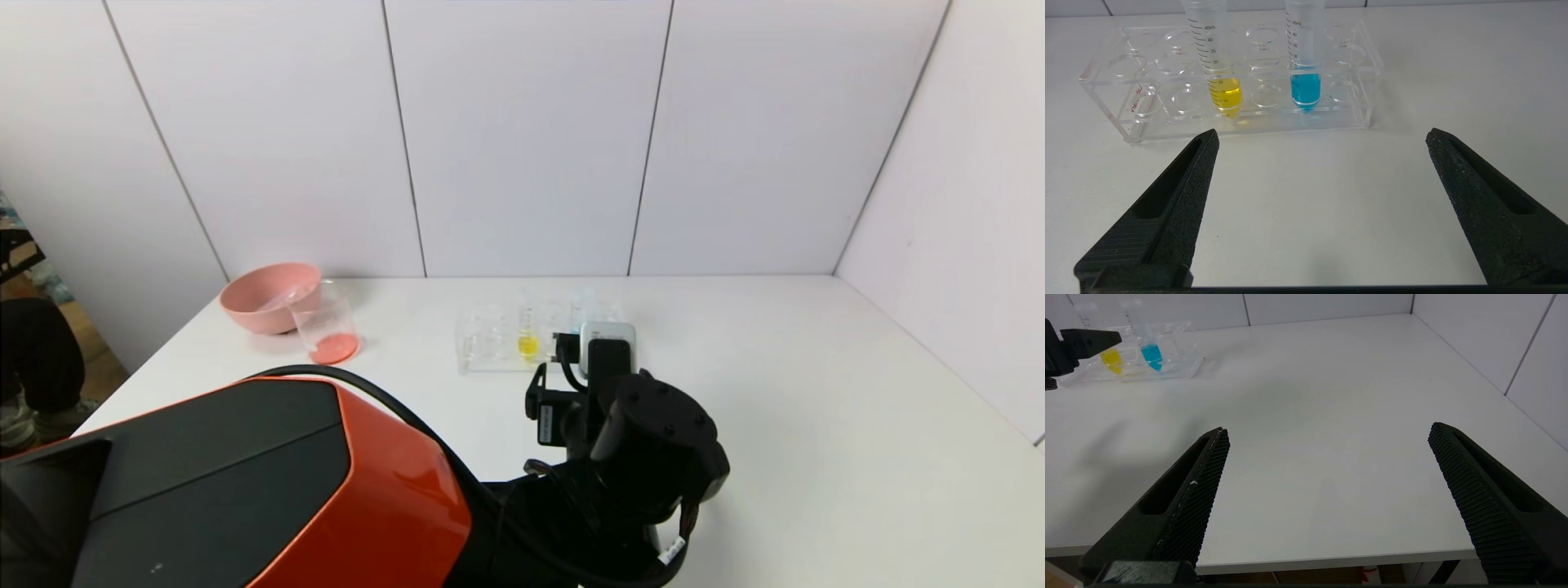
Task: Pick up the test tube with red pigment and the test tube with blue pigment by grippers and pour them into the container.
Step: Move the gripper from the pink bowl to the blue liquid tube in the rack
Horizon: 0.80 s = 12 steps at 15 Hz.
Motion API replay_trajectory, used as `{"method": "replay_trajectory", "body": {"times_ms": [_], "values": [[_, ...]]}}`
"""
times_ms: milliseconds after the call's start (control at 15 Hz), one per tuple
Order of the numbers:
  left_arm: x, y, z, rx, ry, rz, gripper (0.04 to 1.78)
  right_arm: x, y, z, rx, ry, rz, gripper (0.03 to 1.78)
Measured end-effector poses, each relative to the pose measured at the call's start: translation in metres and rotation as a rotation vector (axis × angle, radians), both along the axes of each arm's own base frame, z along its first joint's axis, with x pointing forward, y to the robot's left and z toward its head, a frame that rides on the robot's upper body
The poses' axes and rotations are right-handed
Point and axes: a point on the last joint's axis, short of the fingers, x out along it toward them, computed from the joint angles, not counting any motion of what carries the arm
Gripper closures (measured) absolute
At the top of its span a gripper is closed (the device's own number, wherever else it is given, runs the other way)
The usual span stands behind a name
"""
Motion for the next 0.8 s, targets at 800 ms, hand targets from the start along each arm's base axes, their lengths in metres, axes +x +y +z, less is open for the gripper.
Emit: {"method": "replay_trajectory", "body": {"times_ms": [800], "values": [[0.084, -0.017, -0.003, 0.031, -0.088, 0.13, 0.05, 0.0, 0.0, 0.0, 0.0, 0.0, 0.0, 0.04]]}}
